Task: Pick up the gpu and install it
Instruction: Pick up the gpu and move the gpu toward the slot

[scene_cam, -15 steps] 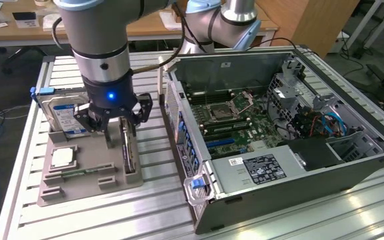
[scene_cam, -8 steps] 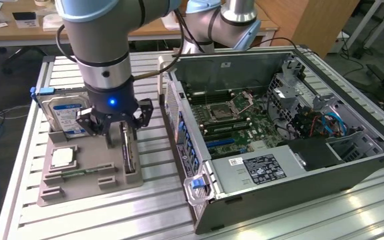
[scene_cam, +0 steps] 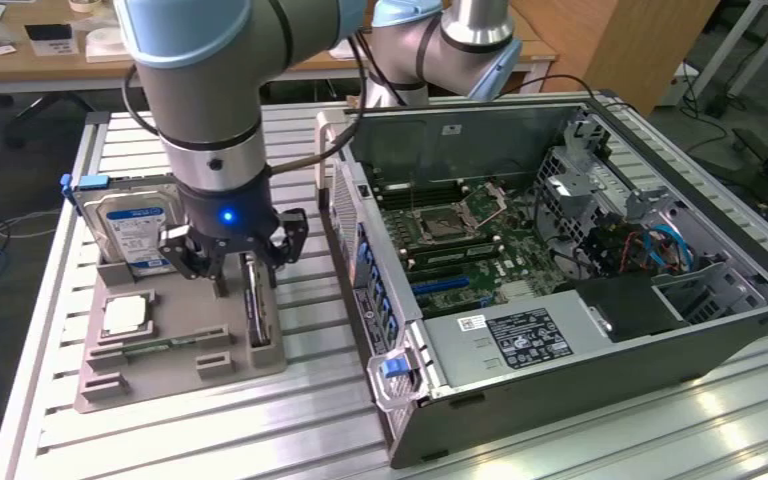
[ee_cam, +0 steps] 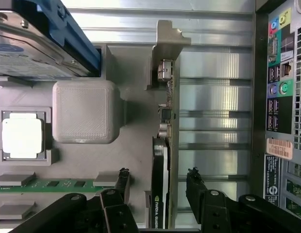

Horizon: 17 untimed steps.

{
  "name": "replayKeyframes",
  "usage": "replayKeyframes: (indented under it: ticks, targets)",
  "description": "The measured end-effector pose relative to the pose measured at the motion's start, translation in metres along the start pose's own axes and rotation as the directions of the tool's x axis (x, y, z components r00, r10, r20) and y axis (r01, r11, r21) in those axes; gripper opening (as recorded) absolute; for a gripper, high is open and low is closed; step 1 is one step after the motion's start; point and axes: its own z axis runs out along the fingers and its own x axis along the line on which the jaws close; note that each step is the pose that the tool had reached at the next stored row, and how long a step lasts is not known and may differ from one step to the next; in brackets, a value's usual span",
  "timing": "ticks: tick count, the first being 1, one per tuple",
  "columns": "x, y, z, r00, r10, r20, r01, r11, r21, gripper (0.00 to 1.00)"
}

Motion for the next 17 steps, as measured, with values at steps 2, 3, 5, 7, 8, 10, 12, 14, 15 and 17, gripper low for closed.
replayKeyframes:
  ticks: [2,3,5,7,8,10,12,14,15,17]
  targets:
    - [-0.001,0.0007,0.0037,1.0,0.0,0.0,0.0,1.0,0.0001,0.59]
    - [-0.001,0.0012,0.0055,1.0,0.001,-0.0001,-0.001,1.0,0.0001,0.59]
    - [-0.001,0.0015,0.0092,1.0,0.001,0.0,-0.001,1.0,0.0002,0.59]
    - [-0.001,0.0029,0.0128,1.0,0.003,0.0001,-0.003,1.0,0.0002,0.59]
    - [-0.001,0.0044,0.0148,1.0,0.003,0.0001,-0.003,1.0,0.0002,0.59]
    - [-0.001,0.0066,0.0187,1.0,0.005,0.0003,-0.005,1.0,0.0001,0.59]
    - [-0.001,0.0073,0.0222,1.0,0.006,0.0003,-0.006,1.0,0.0002,0.59]
    - [-0.001,0.0071,0.0259,1.0,0.007,0.0002,-0.007,1.0,0.0003,0.59]
    - [-0.001,0.0071,0.0277,1.0,0.008,0.0003,-0.008,1.0,0.0003,0.59]
    - [-0.001,0.007,0.0313,1.0,0.009,0.0004,-0.009,1.0,0.0003,0.59]
